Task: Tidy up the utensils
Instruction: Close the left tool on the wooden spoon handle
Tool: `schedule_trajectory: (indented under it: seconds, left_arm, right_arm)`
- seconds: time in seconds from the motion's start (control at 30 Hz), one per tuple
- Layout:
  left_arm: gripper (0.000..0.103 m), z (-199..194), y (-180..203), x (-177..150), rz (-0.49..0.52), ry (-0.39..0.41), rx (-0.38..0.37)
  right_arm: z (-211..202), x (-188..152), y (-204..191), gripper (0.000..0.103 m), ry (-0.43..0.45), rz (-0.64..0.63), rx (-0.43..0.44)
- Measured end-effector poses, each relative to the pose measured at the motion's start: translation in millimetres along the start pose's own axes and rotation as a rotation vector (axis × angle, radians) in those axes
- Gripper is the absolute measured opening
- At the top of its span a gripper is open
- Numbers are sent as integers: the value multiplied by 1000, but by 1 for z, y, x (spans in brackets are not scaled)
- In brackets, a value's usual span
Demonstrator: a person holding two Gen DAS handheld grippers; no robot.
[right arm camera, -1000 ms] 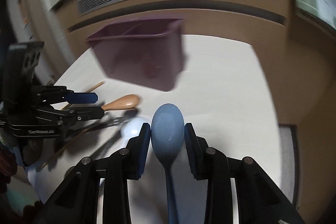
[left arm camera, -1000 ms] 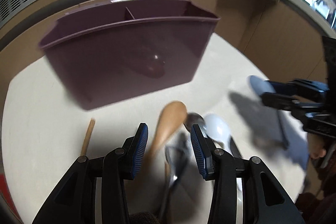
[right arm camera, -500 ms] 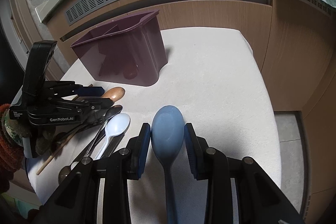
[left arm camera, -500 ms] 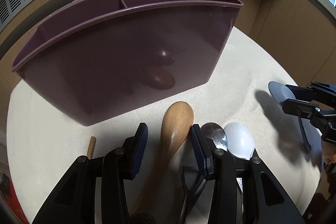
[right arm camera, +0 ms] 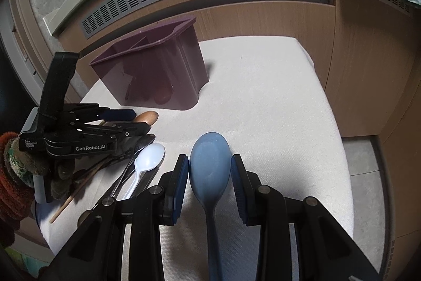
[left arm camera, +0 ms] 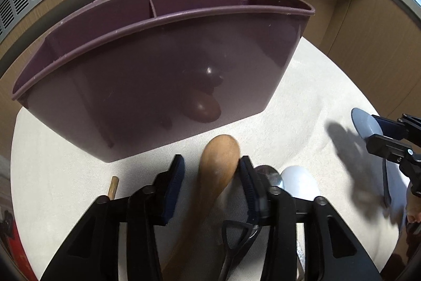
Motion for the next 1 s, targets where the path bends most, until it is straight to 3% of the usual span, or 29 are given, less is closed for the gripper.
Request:
schedule_trajectory:
  seconds: [0.17, 0.43, 0.53, 0.57, 0.7, 1.0]
  left_arm:
    - [31, -18, -1, -3, -12, 42, -45]
    - [30, -99, -20, -25, -126, 259, -116]
    - [23, -116, -27, -34, -165, 313, -115]
    - [16, -118, -29, -34, -177, 319, -116]
    - [8, -118, -46, -43, -206, 334, -106]
    - [2, -126, -44, -48, -215, 360, -124]
  right_arm:
    - [-11, 7, -5, 30, 31, -25, -36]
    - [-18, 18, -19, 30, 70, -35, -23]
    - [-19, 24, -28, 30, 80, -42, -11]
    - [-19, 26, -33, 30, 81, -50, -11]
    - [-21, 32, -47, 30, 91, -83, -15]
    - [-31, 38, -67, 29, 107, -136, -20]
Point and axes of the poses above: each gripper's, at about its wrist camera, not at the fingertips, and z roughly the way its jaws point, y to its right, x to its top, the point moved 2 cm from there along z, roughly the way its jaws point, and after that the axes turned 13 degrees about -z, right-handed, at the moved point
